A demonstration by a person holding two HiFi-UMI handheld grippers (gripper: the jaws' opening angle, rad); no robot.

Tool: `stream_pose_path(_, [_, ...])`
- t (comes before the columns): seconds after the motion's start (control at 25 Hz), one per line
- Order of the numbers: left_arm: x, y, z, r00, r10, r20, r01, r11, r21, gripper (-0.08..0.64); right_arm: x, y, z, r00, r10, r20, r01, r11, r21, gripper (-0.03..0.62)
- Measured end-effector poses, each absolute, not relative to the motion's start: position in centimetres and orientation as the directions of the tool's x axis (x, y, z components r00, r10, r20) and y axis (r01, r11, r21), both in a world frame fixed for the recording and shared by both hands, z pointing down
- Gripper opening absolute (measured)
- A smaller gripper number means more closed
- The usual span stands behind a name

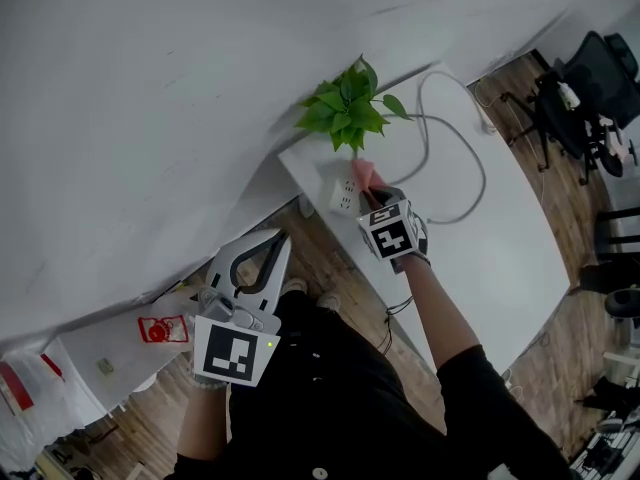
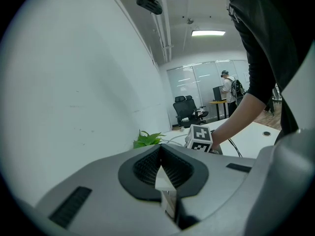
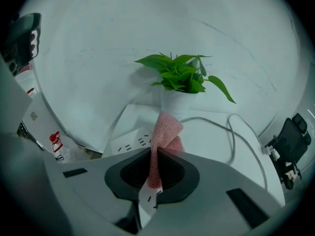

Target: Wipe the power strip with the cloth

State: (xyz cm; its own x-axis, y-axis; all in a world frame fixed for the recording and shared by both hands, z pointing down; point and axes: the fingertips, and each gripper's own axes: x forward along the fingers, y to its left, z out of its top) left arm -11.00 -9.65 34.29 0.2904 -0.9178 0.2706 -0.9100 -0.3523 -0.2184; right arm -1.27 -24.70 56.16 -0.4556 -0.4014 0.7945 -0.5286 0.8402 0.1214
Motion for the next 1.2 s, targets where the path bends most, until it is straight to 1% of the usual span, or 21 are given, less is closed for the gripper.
stream_pose_path(0.36, [-12.2, -9.2, 34.4, 0.256, -0.926, 0.277, -0.923, -0.32, -0.215, 0.014, -5.4, -23.6, 56.2, -0.497, -0.35, 0.794, -0.439, 0.891, 0.118, 0.049])
stream_pose_path(0.52, [-12.2, -9.1, 34.5, 0.253, -0.927, 0.277, -0.924, -0.316, -0.214, 0.014, -6.6, -23.2, 56.3, -0.515, -0.325, 0.793, -0.422, 0.902, 0.096, 0.049])
stream_pose_path(0.76, [-12.1, -9.0, 34.5, 0.256, -0.927, 0.276, -0.924, -0.318, -0.212, 0.014, -7.1, -23.0, 56.3, -0.525, -0.316, 0.79, -0.436, 0.897, 0.069, 0.049])
stream_pose_path(1.0, [-11.4, -9.0, 34.7, 0.277, -0.92, 0.278, -0.92, -0.337, -0.2, 0.014, -5.9, -22.7, 54.9, -0.545, -0.357, 0.759, -0.475, 0.877, 0.072, 0.049])
stream_pose_path(1.2, [-9.9, -9.9, 34.2, 0.322, -0.91, 0.262, -0.902, -0.379, -0.207, 0.014, -3.2, -22.9, 52.8, -0.551, -0.418, 0.723, -0.54, 0.839, 0.073, 0.049])
